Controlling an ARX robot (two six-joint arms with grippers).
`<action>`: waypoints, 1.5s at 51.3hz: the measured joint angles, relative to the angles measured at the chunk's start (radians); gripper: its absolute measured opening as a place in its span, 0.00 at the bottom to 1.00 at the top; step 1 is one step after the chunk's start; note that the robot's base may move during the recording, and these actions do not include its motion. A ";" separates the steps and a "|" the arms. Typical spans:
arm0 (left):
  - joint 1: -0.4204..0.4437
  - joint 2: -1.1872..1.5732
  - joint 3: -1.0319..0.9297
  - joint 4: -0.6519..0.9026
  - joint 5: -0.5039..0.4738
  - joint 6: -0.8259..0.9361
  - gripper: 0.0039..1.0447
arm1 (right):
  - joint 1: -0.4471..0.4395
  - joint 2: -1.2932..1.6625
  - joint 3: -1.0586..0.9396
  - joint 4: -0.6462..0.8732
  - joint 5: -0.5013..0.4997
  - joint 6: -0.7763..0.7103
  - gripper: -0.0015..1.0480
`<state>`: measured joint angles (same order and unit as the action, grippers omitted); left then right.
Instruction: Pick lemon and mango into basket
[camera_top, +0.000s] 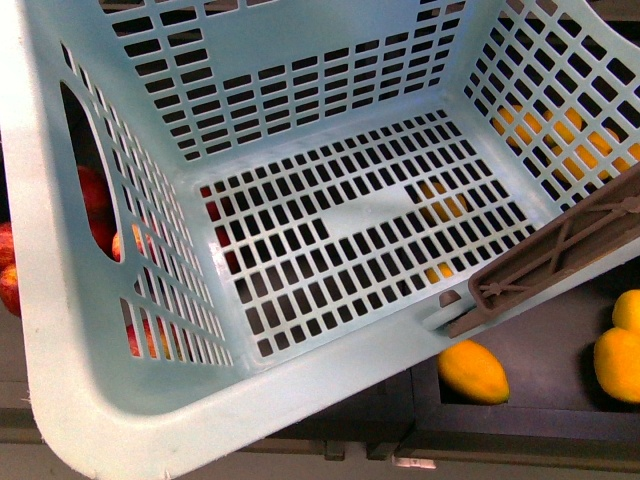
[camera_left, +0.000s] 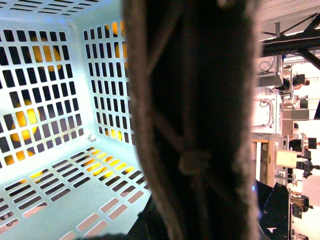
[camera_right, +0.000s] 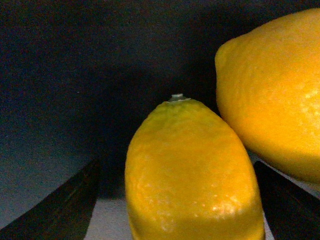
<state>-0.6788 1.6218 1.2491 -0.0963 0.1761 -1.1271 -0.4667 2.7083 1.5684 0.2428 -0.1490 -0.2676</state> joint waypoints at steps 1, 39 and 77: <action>0.000 0.000 0.000 0.000 0.000 0.000 0.04 | 0.001 0.000 0.001 0.000 0.001 0.002 0.76; 0.000 0.000 0.000 0.000 0.000 0.000 0.04 | -0.120 -0.624 -0.576 0.117 -0.356 0.049 0.50; 0.000 0.000 0.000 0.000 0.000 0.000 0.04 | 0.329 -1.373 -0.904 0.184 -0.424 0.430 0.49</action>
<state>-0.6788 1.6218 1.2491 -0.0963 0.1764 -1.1275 -0.1379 1.3357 0.6640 0.4271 -0.5732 0.1627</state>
